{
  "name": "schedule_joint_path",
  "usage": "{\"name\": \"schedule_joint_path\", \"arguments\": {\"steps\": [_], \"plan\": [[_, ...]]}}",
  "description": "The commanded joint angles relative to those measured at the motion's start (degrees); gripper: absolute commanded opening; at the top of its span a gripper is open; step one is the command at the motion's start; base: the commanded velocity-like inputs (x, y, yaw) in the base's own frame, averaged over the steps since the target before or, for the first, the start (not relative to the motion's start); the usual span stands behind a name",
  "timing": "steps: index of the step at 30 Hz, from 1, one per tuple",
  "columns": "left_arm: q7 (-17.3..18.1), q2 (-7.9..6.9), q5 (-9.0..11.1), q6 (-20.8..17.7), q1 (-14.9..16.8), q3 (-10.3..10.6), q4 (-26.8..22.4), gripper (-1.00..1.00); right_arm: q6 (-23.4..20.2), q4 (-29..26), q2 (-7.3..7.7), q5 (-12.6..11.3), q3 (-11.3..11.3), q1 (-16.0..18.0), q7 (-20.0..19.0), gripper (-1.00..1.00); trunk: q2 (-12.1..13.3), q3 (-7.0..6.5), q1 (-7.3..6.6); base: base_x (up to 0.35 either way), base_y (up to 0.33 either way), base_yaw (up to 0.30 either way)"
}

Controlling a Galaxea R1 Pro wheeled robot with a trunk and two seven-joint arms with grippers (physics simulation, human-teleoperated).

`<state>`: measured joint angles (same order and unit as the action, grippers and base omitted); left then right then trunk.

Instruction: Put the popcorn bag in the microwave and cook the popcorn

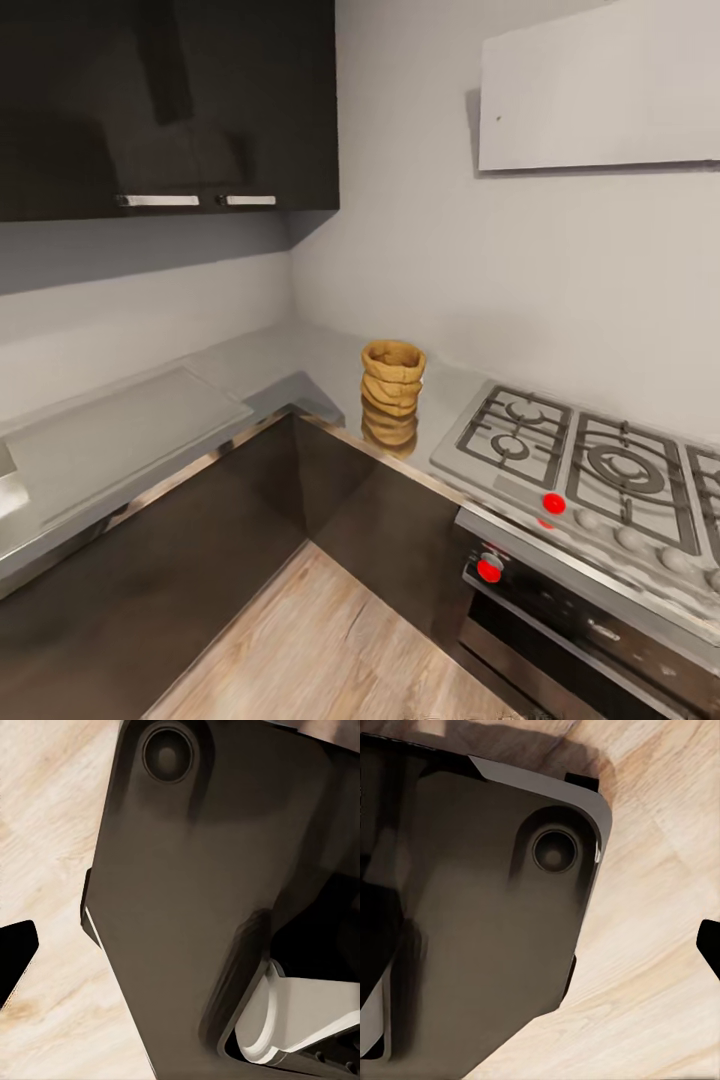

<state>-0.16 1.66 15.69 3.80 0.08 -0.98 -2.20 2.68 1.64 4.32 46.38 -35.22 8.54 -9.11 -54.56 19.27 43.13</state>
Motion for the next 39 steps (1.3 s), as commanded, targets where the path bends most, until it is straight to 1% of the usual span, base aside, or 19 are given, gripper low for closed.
{"name": "schedule_joint_path", "arguments": {"steps": [1, 9, 19, 28, 29, 30, 31, 32, 33, 34, 35, 36, 38, 39], "plan": [[0.0, 0.01, 0.2, 0.2, 0.0, -0.1, 0.0, 1.0, 0.2, 0.2, 0.03, 0.4, -0.4, 0.1, 0.0, 1.0, 0.0, 0.06, 0.0, 0.0, 0.0, -0.265], [0.0, 0.01, 0.2, 0.2, 0.0, -0.1, 0.0, 1.0, 0.2, 0.2, -0.06, 0.4, -0.4, 0.1, 0.2, 1.0, 0.0, 0.06, 0.0, 0.0, 0.0, -0.234], [0.0, 0.01, 0.2, 0.2, 0.0, -0.1, 0.0, 1.0, 0.5, 0.1, -0.08, 0.7, -0.3, 0.1, 0.6, 1.0, 0.0, 0.06, 0.0, 0.0, 0.0, -0.01], [0.0, 0.01, 0.2, 0.2, 0.0, -0.1, 0.0, 1.0, 0.4, 0.1, -0.39, 0.8, -0.2, 0.1, 0.7, 1.0, 0.0, 0.06, 0.0, 0.0, 0.0, 0.0], [0.0, 0.01, 0.7, 0.2, 0.0, -0.1, 0.0, 1.0, 0.3, 0.1, -0.42, 1.5, 0.1, 0.1, 0.5, 1.0, 0.0, 0.06, 0.0, 0.0, 0.0, 0.0], [0.0, 0.01, 1.2, 0.2, 0.0, -0.1, 0.0, 1.0, 0.3, 0.0, -0.49, 1.6, 0.2, 0.1, 0.5, 1.0, 0.0, 0.06, 0.0, 0.0, 0.0, 0.0], [0.0, -0.01, 3.7, 0.2, 0.0, 0.0, -0.1, 1.0, 0.6, -2.2, -1.33, 1.7, 0.0, 0.1, -0.2, 1.0, 0.0, 0.06, 0.0, 0.0, 0.0, 0.0], [0.0, 0.0, 3.9, 0.4, 0.0, 0.0, -0.1, 1.0, 0.4, -4.8, -3.02, 1.9, 0.1, 0.1, -0.3, 1.0, 0.0, 0.06, 0.0, 0.0, 0.0, 0.0], [0.0, 0.01, 4.0, 0.9, 0.0, 0.1, -0.1, 1.0, 0.3, -6.8, -4.37, 2.6, 0.6, 0.1, -0.3, 1.0, 0.0, 0.06, 0.0, 0.0, 0.0, 0.0], [0.0, 0.01, 4.0, 2.0, 0.0, 0.0, -0.1, 1.0, 0.1, -10.0, -6.33, 4.2, 2.3, 0.1, -0.4, 1.0, 0.0, 0.06, 0.0, 0.0, 0.0, 0.0], [0.0, 0.01, 4.0, 2.7, 0.0, 0.0, -0.1, 1.0, -0.1, -11.7, -7.47, 5.1, 3.5, 0.1, -0.4, 1.0, 0.0, 0.06, 0.0, 0.0, 0.0, 0.0], [0.0, 0.03, 4.1, 3.5, 0.0, 0.0, -0.1, 1.0, -0.6, -14.0, -9.25, 6.1, 5.2, 0.1, -0.4, 1.0, 0.0, 0.06, 0.0, 0.0, 0.0, 0.0], [0.0, 0.07, 4.1, 4.0, 0.0, 0.0, 0.0, 1.0, -1.9, -16.6, -11.97, 6.7, 6.8, 0.1, -0.4, 1.0, 0.0, 0.06, 0.0, 0.0, 0.0, 0.0], [0.0, 0.09, 4.0, 4.2, 0.0, 0.0, 0.0, 1.0, -3.7, -18.7, -13.97, 7.0, 7.6, 0.1, -0.4, 1.0, 0.0, 0.06, 0.0, 0.0, 0.0, 0.0]]}}
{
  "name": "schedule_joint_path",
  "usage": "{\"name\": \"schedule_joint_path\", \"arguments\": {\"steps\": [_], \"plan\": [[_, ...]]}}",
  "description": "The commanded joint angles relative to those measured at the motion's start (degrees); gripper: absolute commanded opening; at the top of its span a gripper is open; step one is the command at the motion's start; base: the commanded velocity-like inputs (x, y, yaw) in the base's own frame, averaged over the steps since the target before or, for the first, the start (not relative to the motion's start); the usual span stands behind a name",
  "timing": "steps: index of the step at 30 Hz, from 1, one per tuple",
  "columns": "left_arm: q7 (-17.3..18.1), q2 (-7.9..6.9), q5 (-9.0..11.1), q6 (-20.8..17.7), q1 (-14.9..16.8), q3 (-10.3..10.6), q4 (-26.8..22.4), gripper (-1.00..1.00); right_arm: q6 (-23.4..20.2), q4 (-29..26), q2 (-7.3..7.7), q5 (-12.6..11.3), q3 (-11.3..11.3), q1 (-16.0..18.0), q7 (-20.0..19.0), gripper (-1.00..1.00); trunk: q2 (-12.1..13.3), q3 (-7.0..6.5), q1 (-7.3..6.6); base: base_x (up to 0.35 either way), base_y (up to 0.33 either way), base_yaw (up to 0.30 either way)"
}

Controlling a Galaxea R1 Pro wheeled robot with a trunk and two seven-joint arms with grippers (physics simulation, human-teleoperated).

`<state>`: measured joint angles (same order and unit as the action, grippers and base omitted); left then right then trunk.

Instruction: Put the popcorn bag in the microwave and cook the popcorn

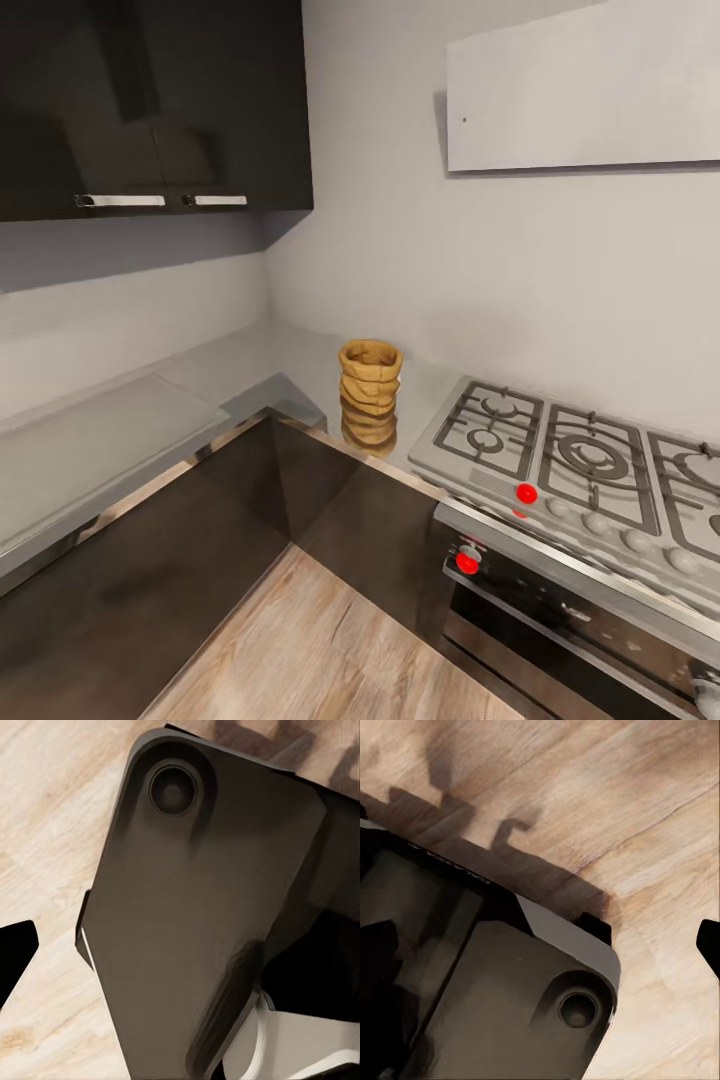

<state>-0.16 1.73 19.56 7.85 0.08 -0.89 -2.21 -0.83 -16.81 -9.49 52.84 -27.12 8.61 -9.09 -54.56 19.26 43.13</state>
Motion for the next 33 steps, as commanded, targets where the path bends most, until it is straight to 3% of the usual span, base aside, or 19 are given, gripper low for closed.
{"name": "schedule_joint_path", "arguments": {"steps": [1, 2, 5, 6, 9, 10, 12, 15, 17, 21, 27, 30, 33], "plan": [[0.0, 0.01, 0.2, 0.2, 0.0, -0.1, 0.0, 1.0, -2.5, -2.8, -0.51, 0.7, 0.2, 0.0, -0.6, 1.0, 0.0, 0.06, 0.0, 0.0, 0.0, 0.0], [0.0, 0.02, 0.2, 0.3, 0.0, -0.1, 0.0, 1.0, -4.3, -4.7, -0.51, 0.7, 0.8, 0.1, -1.3, 1.0, 0.0, 0.06, 0.0, 0.0, 0.0, 0.0], [0.0, -0.02, 0.2, 0.4, 0.0, -0.1, 0.0, 1.0, -10.6, -11.0, -0.51, 0.4, 5.4, -0.1, -8.2, 1.0, 0.0, 0.06, 0.0, 0.0, 0.0, 0.0], [0.0, -0.04, 0.2, 0.4, 0.0, -0.1, 0.0, 1.0, -13.6, -13.6, -0.51, 0.2, 6.9, 0.1, -12.6, 1.0, 0.0, 0.06, 0.0, 0.0, 0.0, 0.0], [0.0, -0.06, 0.2, 0.4, 0.0, -0.1, 0.0, 1.0, -21.8, -23.1, -0.51, -0.8, 8.9, 0.9, -23.0, 1.0, 0.0, 0.06, 0.0, 0.0, 0.0, 0.0], [0.0, -0.06, 0.2, 0.4, 0.0, -0.1, 0.0, 1.0, -31.3, -37.6, -0.51, -3.4, 15.6, 1.8, -34.6, 1.0, 0.0, 0.06, 0.0, 0.0, 0.0, 0.0], [0.0, -0.06, 0.2, 0.3, 0.0, -0.1, 0.0, 1.0, -40.3, -50.2, -0.51, -7.0, 22.1, 2.0, -41.4, 1.0, 0.0, 0.06, 0.0, 0.0, 0.0, 0.0], [0.0, -0.06, 0.2, 0.3, 0.0, -0.1, 0.0, 1.0, -50.3, -61.5, -0.51, -9.4, 28.0, 3.5, -47.4, 1.0, 0.0, 0.06, 0.0, 0.0, 0.0, 0.0], [0.0, -0.06, 0.2, 0.3, 0.0, -0.1, 0.0, 1.0, -53.3, -63.5, -0.51, -9.7, 29.4, 6.5, -49.8, 1.0, 0.0, 0.06, 0.0, 0.0, 0.0, 0.0], [0.0, -0.06, 0.2, 0.3, 0.0, -0.1, 0.0, 1.0, -59.1, -64.4, -0.51, -9.9, 29.9, 13.3, -51.0, 1.0, 0.0, 0.06, 0.0, 0.0, 0.0, 0.0], [0.0, -0.06, 0.2, 0.3, 0.0, -0.1, 0.0, 1.0, -59.2, -64.4, -0.51, -9.9, 30.0, 27.8, -51.1, 1.0, 0.0, 0.06, 0.0, 0.0, 0.0, 0.0], [0.0, -0.06, 0.2, 0.3, 0.0, -0.1, 0.0, 1.0, -59.2, -63.5, -0.51, -9.4, 29.9, 37.7, -50.7, 1.0, 0.0, 0.06, 0.0, 0.0, 0.0, 0.0], [0.0, -0.06, 0.2, 0.3, 0.0, -0.1, 0.0, 1.0, -59.2, -62.2, -0.51, -9.0, 29.7, 44.8, -47.8, 1.0, 0.0, 0.06, 0.0, 0.0, 0.0, 0.0]]}}
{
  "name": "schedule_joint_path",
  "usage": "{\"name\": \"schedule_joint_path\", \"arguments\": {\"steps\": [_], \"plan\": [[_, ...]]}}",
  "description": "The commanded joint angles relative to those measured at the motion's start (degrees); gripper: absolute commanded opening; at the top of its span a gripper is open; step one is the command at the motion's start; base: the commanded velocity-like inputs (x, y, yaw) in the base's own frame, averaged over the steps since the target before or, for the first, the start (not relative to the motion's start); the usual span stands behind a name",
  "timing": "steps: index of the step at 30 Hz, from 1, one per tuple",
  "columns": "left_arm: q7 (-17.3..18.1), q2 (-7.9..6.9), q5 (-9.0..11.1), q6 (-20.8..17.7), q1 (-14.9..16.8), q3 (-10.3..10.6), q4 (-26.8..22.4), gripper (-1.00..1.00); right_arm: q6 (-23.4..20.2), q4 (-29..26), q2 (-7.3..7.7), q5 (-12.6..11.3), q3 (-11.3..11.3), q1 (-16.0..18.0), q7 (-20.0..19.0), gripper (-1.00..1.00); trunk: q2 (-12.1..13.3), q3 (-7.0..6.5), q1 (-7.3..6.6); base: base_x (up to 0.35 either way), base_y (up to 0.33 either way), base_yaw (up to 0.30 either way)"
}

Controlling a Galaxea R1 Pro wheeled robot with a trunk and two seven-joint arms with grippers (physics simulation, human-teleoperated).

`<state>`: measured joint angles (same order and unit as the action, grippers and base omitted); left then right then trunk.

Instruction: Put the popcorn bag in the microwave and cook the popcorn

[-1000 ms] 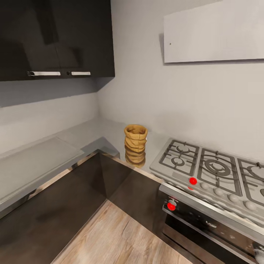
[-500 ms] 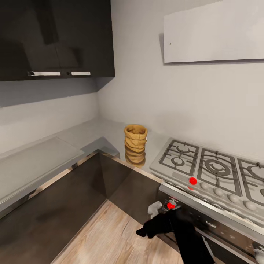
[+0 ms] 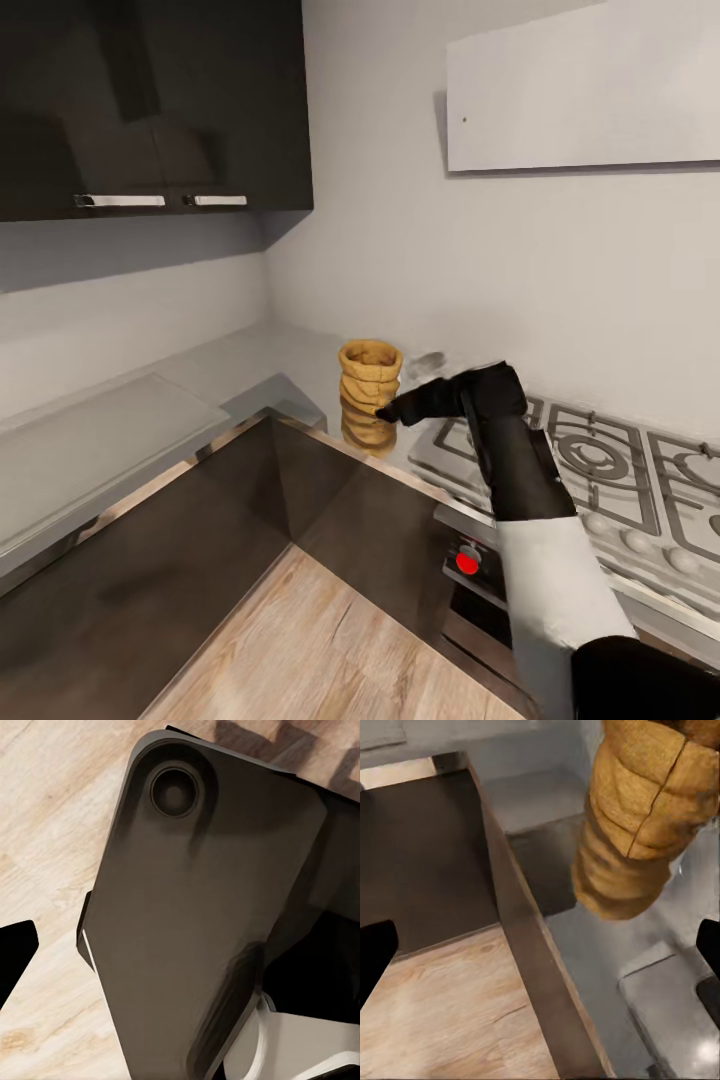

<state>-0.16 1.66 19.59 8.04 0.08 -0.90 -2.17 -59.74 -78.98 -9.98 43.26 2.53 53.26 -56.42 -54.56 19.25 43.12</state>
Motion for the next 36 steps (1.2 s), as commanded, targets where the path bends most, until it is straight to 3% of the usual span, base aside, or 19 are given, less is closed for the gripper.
{"name": "schedule_joint_path", "arguments": {"steps": [1, 4, 8, 10, 16, 26, 36], "plan": [[0.0, 0.01, 0.2, 0.1, 0.0, -0.1, 0.0, 1.0, -0.3, 0.6, -0.02, 0.7, -0.1, 1.5, 1.0, 1.0, 0.0, 0.07, 0.01, 0.0, 0.0, 0.0], [0.0, 0.01, 0.2, 0.1, 0.0, -0.1, 0.0, 1.0, -0.3, 3.7, -0.02, 0.8, -1.1, 5.4, 9.5, 1.0, 0.0, 0.07, 0.01, 0.0, 0.0, 0.0], [0.0, 0.01, 0.2, 0.1, 0.0, -0.1, 0.0, 1.0, -0.3, 4.5, -0.02, 0.7, -3.6, 6.5, 22.1, 1.0, 0.0, 0.07, 0.01, 0.0, 0.0, 0.0], [0.0, 0.01, 0.2, 0.1, 0.0, -0.1, 0.0, 1.0, -0.3, 3.8, -0.02, 0.6, -4.1, 6.6, 24.7, 1.0, 0.0, 0.07, 0.01, 0.0, 0.0, 0.0], [0.0, 0.01, 0.2, 0.1, 0.0, -0.1, 0.0, 1.0, -0.3, 2.2, -0.02, 0.5, -6.5, 6.6, 26.4, 1.0, 0.0, 0.07, 0.01, 0.0, 0.0, 0.0], [0.0, 0.11, 0.3, 0.1, 0.0, -0.1, 0.0, 1.0, -0.3, 2.2, -0.02, 0.3, -6.7, 6.6, 26.5, 1.0, 0.0, 0.07, 0.01, 0.007, 0.0, 0.0], [0.2, 0.01, 0.2, 0.0, 0.0, 0.1, 0.0, 1.0, -0.3, 2.0, -0.02, 0.2, -6.5, 6.6, 26.4, 1.0, 0.0, 0.07, 0.01, 0.307, 0.075, 0.0]]}}
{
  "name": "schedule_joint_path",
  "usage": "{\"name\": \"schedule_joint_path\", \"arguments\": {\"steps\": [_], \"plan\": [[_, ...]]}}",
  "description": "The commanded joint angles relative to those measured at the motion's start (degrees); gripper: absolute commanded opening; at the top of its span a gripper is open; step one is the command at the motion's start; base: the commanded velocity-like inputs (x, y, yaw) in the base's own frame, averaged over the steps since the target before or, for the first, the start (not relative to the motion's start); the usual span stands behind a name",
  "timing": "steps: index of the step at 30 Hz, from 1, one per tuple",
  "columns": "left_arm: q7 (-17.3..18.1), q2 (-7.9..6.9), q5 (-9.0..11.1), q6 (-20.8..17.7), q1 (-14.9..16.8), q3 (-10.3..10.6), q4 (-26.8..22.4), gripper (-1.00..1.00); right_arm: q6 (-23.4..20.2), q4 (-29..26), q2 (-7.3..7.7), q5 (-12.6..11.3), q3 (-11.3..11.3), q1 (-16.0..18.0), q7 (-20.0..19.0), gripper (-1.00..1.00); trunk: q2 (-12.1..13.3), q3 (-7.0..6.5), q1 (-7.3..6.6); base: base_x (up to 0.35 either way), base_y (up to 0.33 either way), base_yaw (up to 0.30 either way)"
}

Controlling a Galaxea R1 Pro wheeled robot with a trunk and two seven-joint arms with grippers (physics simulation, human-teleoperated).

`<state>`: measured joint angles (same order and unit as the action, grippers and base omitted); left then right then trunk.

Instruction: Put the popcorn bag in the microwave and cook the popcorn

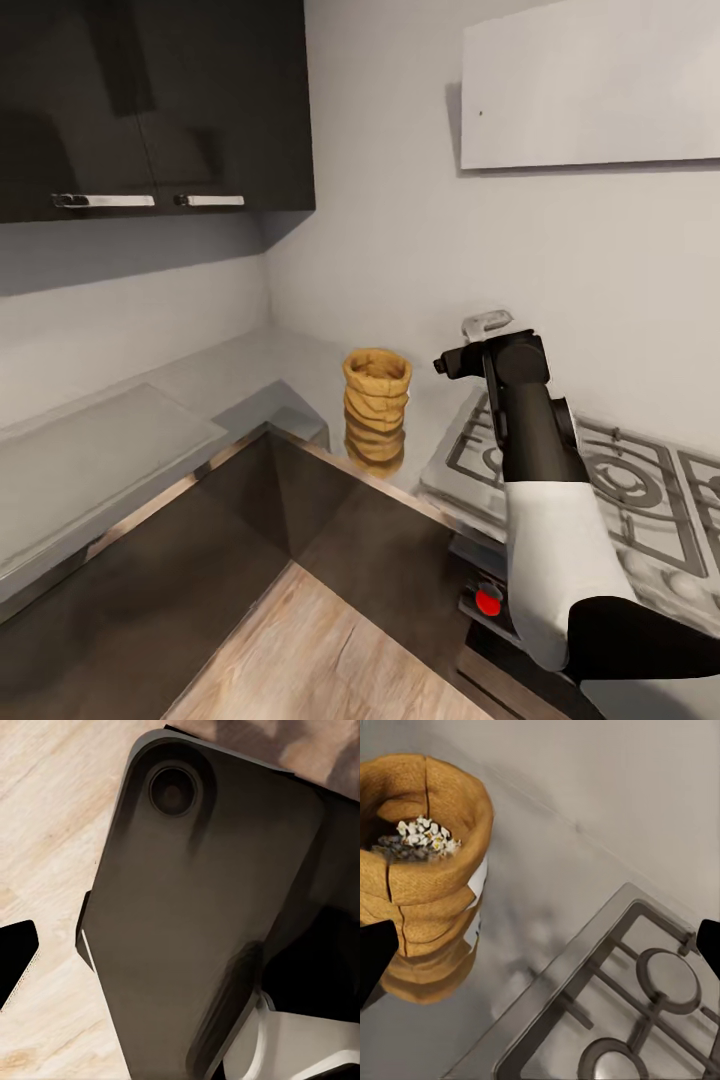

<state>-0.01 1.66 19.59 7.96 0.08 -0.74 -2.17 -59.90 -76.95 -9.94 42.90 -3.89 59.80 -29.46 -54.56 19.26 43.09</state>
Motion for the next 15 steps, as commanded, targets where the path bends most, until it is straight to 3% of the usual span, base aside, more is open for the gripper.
{"name": "schedule_joint_path", "arguments": {"steps": [1, 15], "plan": [[0.0, 0.01, 0.2, 0.1, 0.0, -0.1, 0.0, 1.0, -0.1, -0.1, -0.06, 0.6, -0.1, 0.1, -0.6, 1.0, 0.0, 0.06, 0.04, 0.321, 0.147, 0.0], [0.0, 0.01, 0.2, 0.1, 0.0, -0.1, 0.0, 1.0, -0.1, -2.2, -0.06, 0.6, 0.2, 0.1, -0.5, 1.0, 0.0, 0.13, 0.04, 0.287, 0.212, 0.0]]}}
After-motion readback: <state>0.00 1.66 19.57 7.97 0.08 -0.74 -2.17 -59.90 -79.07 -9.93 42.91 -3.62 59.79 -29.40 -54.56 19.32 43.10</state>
